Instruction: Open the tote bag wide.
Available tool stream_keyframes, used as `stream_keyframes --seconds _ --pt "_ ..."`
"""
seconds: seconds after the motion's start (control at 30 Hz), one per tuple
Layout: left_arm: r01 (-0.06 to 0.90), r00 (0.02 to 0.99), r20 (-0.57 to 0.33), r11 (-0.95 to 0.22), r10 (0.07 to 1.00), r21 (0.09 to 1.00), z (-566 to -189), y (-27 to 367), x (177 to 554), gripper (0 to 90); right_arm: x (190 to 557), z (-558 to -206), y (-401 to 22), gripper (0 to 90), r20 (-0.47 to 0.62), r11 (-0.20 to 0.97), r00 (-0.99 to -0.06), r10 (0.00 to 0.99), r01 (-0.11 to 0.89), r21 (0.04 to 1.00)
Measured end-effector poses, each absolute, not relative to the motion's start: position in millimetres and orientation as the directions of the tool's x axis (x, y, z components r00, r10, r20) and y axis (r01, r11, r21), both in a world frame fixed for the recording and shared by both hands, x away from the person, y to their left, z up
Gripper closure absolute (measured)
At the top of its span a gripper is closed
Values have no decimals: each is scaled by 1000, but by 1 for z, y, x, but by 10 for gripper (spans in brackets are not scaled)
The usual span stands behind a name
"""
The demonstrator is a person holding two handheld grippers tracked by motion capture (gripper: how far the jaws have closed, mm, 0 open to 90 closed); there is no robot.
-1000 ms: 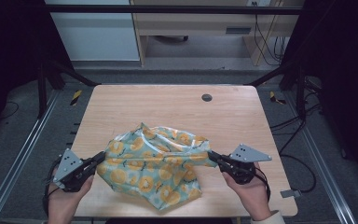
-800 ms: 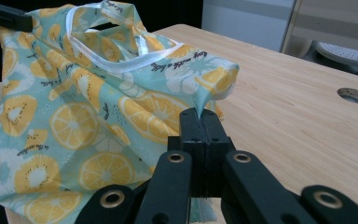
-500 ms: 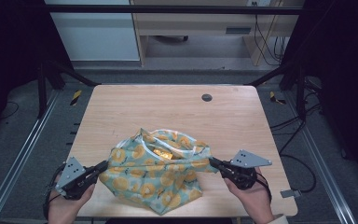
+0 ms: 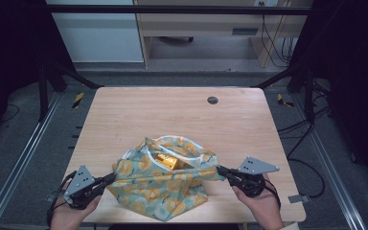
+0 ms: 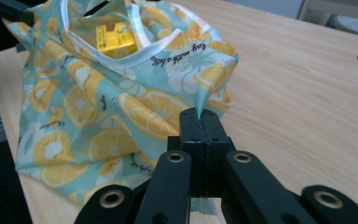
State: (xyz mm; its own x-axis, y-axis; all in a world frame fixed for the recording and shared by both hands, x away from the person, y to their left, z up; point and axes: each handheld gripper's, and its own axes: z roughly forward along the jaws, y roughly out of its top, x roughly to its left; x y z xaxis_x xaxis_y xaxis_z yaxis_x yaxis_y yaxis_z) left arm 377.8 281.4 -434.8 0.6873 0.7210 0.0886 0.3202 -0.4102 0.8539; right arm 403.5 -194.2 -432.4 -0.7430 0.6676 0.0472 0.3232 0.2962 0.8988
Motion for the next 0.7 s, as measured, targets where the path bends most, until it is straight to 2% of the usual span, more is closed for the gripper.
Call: stream_keyframes --seconds 0.33,0.7 --pt "344 709 145 -518 690 783 -448 271 384 900 401 -449 -196 900 36 381 -778 628 348 856" --pt "383 712 175 -585 680 715 -462 263 395 900 406 -464 -189 900 16 479 -798 602 377 793"
